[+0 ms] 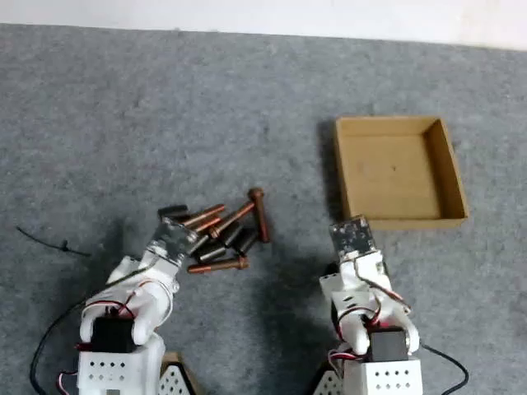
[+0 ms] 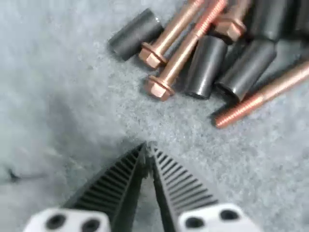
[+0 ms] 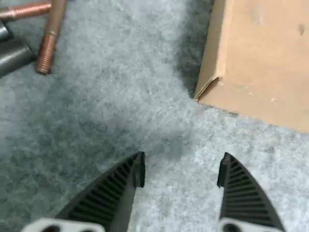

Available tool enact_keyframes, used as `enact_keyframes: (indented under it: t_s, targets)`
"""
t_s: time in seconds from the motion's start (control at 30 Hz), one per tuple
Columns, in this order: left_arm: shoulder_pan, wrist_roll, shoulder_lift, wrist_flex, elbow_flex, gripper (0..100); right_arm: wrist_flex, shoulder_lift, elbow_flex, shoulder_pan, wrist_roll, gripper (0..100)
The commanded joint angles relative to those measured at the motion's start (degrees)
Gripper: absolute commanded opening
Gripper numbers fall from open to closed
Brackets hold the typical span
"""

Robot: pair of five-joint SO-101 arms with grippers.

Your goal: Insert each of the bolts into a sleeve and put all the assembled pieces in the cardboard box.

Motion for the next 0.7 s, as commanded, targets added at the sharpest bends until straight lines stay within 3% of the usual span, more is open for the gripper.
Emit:
enact_keyframes:
  t_s: [0.0, 0.6, 0.67]
  targets:
    - [-0.75, -1.85, -0.48, -1.14, 1.10, 2, -1.63, 0.13, 6.99, 0.75, 0.88, 23.5]
    - [-1.36, -1.85, -0.48, -1.58, 1.10, 2, -1.54, 0.13, 6.99, 0.75, 0.88, 23.5]
    - [-4.09, -1.93, -0.57, -1.58, 1.10, 2, -1.54, 0.13, 6.99, 0.75, 0.88, 23.5]
